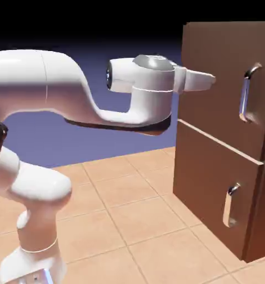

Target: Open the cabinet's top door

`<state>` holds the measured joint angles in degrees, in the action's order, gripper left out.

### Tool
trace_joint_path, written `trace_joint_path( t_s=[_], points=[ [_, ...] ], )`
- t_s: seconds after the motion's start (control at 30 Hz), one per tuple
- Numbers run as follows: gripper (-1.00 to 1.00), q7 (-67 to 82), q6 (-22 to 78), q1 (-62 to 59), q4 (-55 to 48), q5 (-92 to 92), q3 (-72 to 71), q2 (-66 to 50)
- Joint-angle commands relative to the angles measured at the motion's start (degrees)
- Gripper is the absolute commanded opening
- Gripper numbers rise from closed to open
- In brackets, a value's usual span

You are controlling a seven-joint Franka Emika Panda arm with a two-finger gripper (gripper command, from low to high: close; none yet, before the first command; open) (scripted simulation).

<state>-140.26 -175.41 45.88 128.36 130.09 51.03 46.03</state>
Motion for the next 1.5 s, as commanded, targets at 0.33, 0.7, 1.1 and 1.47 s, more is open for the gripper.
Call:
trace_joint_path(
  t_s=[0.33, 0.7, 1.1, 1.47],
  points=[
    [0.00, -20.61, -0.30, 9.52, -6.88, 27.41, 10.75, 2.82],
    [-1.00, -25.57, 0.52, 22.77, -16.32, 34.25, 20.57, 0.53],
    [-1.00, -25.81, 9.61, -0.06, -0.34, 25.14, 3.74, -1.96],
    [-1.00, -17.83, 19.73, -22.64, 16.44, 6.67, -17.21, 3.79]
  ],
)
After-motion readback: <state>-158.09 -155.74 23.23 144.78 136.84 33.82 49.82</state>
